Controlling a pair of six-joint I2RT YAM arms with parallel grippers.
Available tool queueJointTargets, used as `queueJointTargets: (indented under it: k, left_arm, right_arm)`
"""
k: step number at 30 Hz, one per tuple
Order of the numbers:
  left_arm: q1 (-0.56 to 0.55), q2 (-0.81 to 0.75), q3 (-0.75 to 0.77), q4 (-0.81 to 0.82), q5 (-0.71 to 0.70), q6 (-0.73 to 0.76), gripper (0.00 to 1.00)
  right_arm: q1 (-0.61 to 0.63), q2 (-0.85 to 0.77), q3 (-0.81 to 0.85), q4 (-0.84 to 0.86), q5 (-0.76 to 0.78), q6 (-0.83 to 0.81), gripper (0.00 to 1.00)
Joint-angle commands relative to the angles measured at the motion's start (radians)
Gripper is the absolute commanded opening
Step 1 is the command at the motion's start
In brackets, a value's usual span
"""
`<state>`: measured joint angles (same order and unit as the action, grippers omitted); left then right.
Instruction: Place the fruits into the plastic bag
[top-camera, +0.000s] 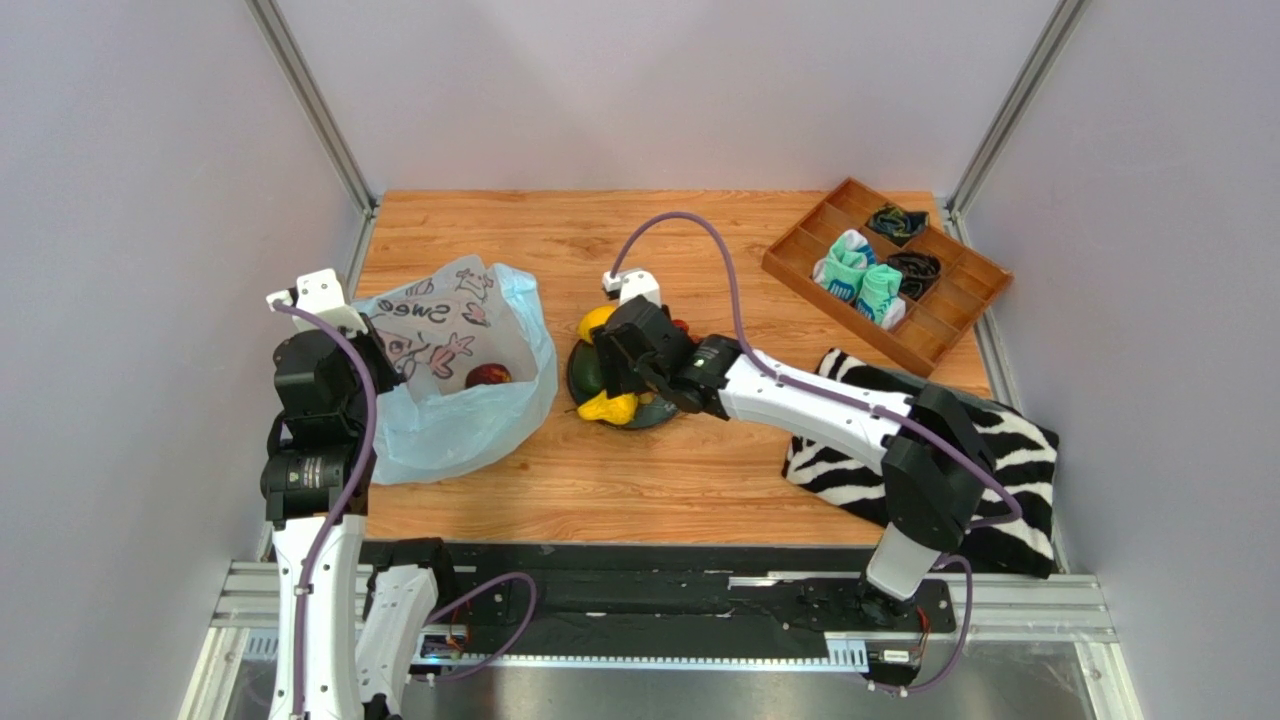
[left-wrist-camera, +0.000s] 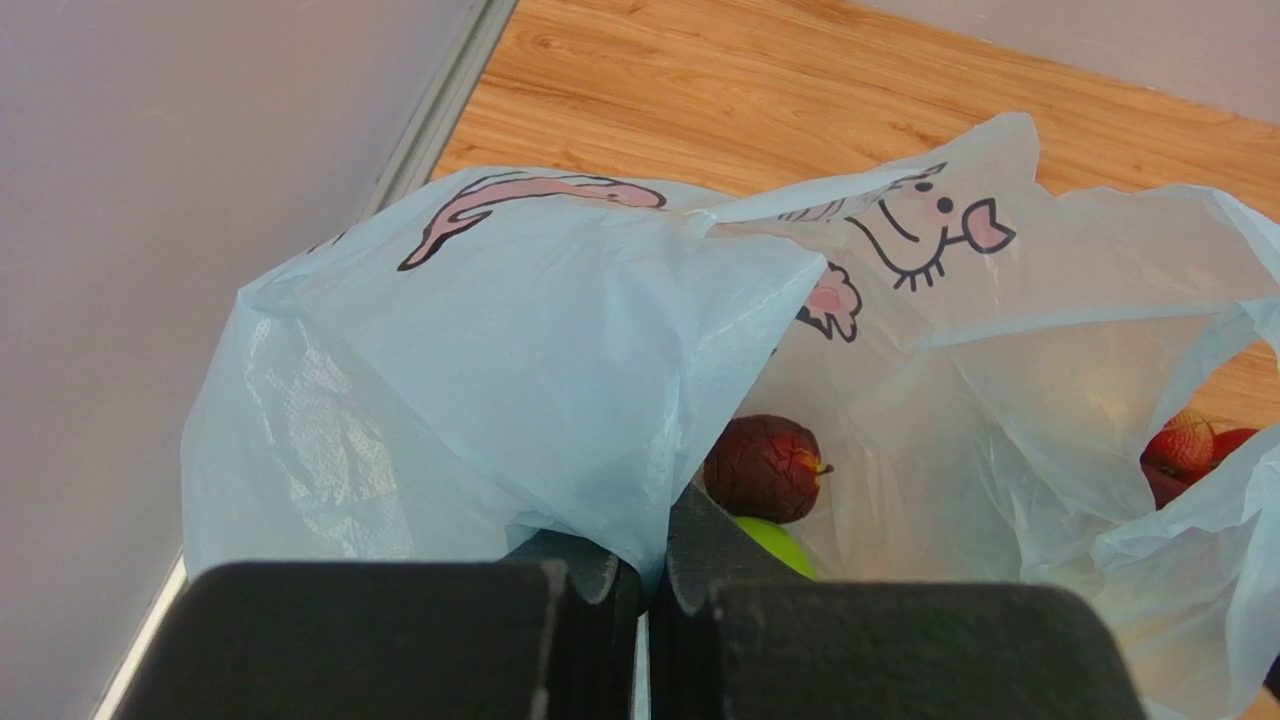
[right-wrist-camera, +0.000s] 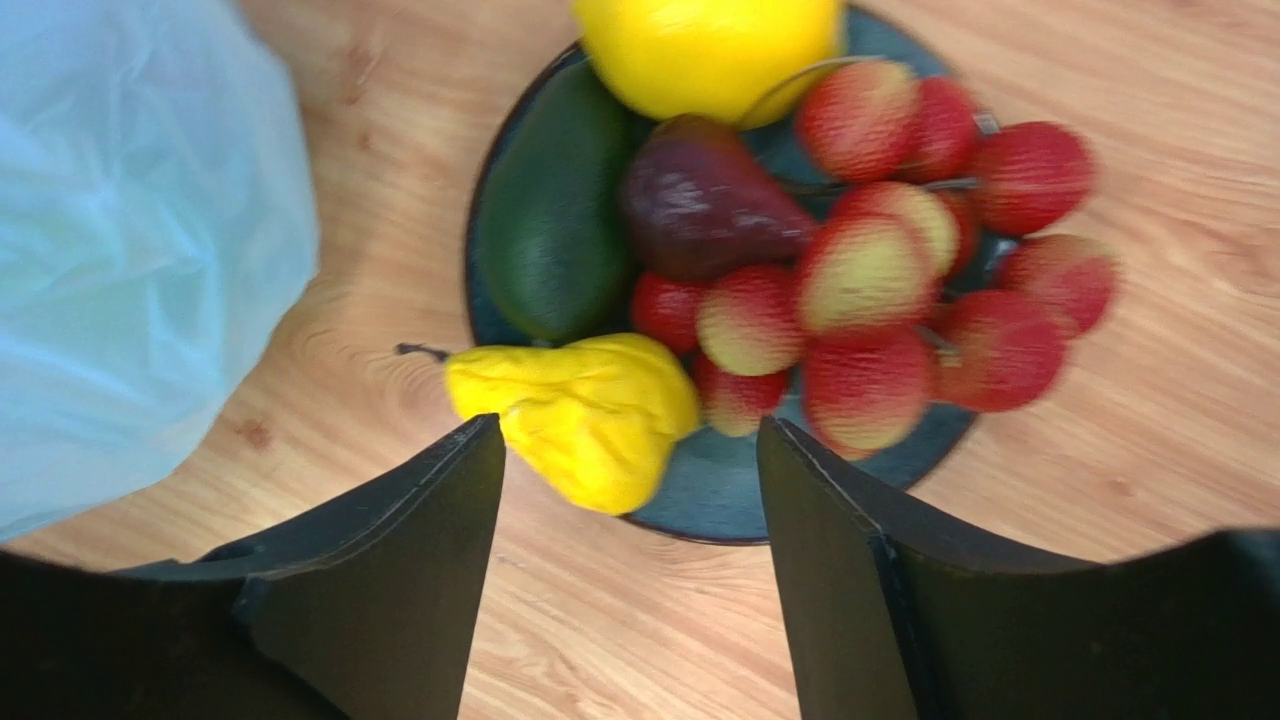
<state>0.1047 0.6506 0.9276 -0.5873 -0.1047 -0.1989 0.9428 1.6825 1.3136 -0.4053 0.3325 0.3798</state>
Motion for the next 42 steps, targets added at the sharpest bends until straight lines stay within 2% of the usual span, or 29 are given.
queueJointTargets:
  k: [1,10,17,42]
  left_arm:
    - [-0.002,0.0,-0.004,0.02,0.019,0.015,0.0]
    - [-0.002,0.003,-0.004,0.02,0.031,0.012,0.0]
    - [-0.002,0.004,-0.004,0.018,0.037,0.01,0.0]
    - [-0.002,0.011,-0.003,0.02,0.06,0.006,0.0]
  right_arm:
    - [0.039,0.068,0.085,-0.05,-0.019,0.05,0.69]
    - [0.037,0.062,0.024,-0.046,-0.033,0.139,0.75]
    - [0.036,0.062,-0.019,-0.015,-0.049,0.2,0.76]
    - [0.013,0.154,-0.001,0.026,-0.067,0.367,0.68]
